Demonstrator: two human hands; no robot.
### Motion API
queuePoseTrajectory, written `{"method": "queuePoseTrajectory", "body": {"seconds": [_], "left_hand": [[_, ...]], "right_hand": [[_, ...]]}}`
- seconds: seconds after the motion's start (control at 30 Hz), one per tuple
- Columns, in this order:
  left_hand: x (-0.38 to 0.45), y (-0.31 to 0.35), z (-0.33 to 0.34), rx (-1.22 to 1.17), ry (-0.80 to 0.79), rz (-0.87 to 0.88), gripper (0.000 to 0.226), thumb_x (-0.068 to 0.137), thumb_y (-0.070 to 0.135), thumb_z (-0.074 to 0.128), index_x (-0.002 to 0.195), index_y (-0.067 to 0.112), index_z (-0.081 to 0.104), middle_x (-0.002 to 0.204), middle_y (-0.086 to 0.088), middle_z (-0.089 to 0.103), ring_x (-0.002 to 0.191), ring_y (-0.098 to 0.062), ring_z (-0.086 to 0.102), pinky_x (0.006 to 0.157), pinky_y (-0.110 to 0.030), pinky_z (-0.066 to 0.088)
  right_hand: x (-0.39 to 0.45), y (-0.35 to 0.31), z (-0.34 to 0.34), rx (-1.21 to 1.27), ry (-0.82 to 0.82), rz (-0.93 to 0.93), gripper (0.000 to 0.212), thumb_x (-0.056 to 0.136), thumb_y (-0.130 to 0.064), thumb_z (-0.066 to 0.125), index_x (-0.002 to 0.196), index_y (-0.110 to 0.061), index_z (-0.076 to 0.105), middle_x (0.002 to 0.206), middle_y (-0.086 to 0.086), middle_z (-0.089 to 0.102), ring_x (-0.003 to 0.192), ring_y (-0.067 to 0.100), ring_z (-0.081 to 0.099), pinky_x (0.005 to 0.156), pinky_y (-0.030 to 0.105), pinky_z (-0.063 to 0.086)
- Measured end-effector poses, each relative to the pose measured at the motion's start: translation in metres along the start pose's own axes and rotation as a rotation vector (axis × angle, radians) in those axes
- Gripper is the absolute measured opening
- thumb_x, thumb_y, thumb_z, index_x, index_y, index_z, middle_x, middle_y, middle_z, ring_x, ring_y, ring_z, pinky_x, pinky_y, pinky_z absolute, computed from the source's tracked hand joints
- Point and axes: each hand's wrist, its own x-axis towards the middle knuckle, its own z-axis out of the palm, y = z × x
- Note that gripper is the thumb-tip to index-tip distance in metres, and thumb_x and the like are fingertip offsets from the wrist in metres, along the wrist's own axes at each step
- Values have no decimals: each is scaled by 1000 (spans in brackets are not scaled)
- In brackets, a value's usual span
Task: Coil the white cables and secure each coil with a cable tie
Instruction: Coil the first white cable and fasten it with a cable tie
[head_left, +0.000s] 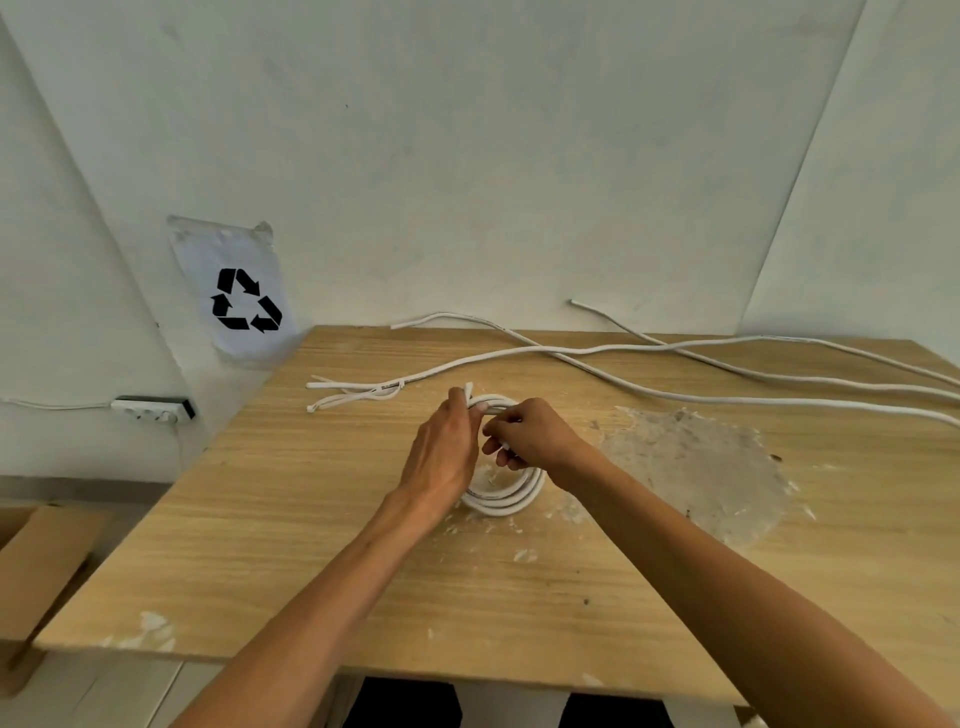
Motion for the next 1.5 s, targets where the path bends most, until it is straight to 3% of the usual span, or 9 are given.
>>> {"method": "queuePoseTrajectory", "body": {"seconds": [0.13,0.33,0.5,0.57,0.67,0.87,1.13,1.23,1.5], "left_hand": [[1,4,3,-129,70,-44,32,109,37,25,93,20,47,77,11,49,69,-11,51,54,-19,29],[8,-2,8,-366,33,-135,39,108,37,32,118,17,65,82,5,59,76,-7,58,62,-13,39],[14,-14,1,-465,-66,-193,42,105,43,41,76,22,62,63,10,61,59,-4,51,59,-24,39],[17,-20,1,-400,-73,-179,47,104,46,43,74,18,66,77,5,66,73,-8,56,69,-25,39],[19,-26,8,-190,-5,-186,44,103,47,44,108,15,73,123,-2,52,117,-13,46,89,-25,36],[12,-30,22,5,103,-177,41,106,36,40,115,11,71,150,-12,33,138,-26,24,112,-41,24],[16,-26,36,-86,-39,-233,47,108,37,29,113,10,67,150,-10,32,136,-25,29,110,-36,27],[17,-23,37,-323,-50,-235,41,108,32,33,109,6,64,128,-5,48,105,-14,53,86,-18,35],[19,-34,46,-561,12,-227,25,104,24,51,109,14,73,109,2,64,95,-4,62,81,-19,49]], "right_hand": [[4,9,4,132,-5,-18,23,99,-6,54,107,11,67,76,11,67,48,9,52,47,19,42],[11,24,2,158,-8,-101,22,100,-15,56,105,0,71,78,4,69,57,10,52,56,22,40],[16,34,10,120,6,-242,19,99,-17,59,98,-4,72,73,2,68,60,6,52,60,18,44],[18,36,15,91,14,-276,19,98,-13,59,94,0,72,72,3,69,61,5,54,62,18,45],[18,41,23,44,34,-323,17,95,-6,56,91,2,71,70,1,69,60,2,58,61,18,46],[24,48,32,-159,117,-359,20,87,-15,58,102,-10,71,79,0,75,73,8,72,76,37,59],[17,56,21,-464,157,-604,14,87,-17,57,93,-11,67,81,1,69,68,12,60,66,34,53],[14,60,15,-419,114,-669,11,89,-18,61,96,-12,67,83,-2,69,72,9,64,68,29,55],[31,73,20,-495,390,-790,24,98,-24,61,118,-13,69,120,8,56,94,18,60,80,30,56]]}}
